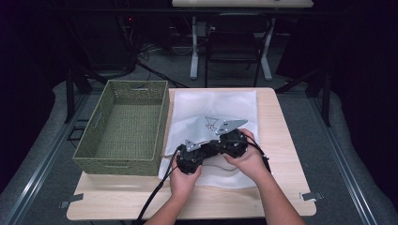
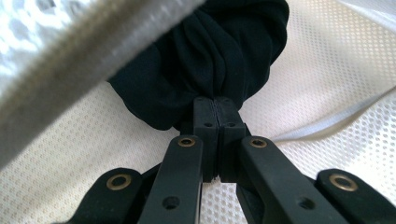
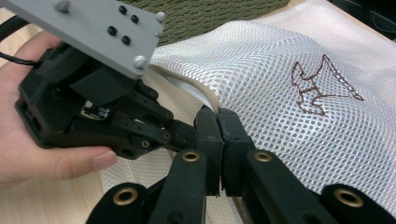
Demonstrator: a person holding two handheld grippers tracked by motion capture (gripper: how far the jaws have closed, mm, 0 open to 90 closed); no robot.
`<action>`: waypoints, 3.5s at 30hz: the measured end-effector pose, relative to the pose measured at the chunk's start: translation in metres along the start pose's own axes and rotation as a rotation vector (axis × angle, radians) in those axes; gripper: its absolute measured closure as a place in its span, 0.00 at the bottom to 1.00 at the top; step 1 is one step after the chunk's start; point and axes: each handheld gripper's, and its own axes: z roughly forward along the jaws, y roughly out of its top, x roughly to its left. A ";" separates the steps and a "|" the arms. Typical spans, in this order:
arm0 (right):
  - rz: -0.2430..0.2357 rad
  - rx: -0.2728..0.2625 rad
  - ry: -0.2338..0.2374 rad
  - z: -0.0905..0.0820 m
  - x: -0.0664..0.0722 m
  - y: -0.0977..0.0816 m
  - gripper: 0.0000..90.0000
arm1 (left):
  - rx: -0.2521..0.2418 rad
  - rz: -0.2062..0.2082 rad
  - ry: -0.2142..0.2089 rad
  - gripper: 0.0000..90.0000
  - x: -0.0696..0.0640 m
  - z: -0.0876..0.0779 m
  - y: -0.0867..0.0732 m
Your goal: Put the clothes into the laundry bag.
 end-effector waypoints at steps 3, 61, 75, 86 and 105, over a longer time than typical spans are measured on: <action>0.000 0.000 0.001 0.000 0.000 0.000 0.99 | -0.002 -0.011 0.000 0.99 0.001 0.001 0.001; 0.006 0.047 0.028 0.007 -0.003 -0.007 0.99 | 0.017 0.092 -0.074 0.57 0.024 -0.086 -0.027; 0.003 0.107 0.035 0.018 0.001 -0.012 0.99 | 0.037 0.089 -0.097 0.55 0.038 -0.089 -0.042; -0.012 0.136 0.031 0.019 0.007 -0.031 0.99 | 0.007 0.093 -0.100 0.55 0.036 -0.095 -0.044; 0.004 0.148 0.054 0.027 0.008 -0.057 0.99 | 0.039 0.180 -0.100 0.50 0.018 -0.073 -0.026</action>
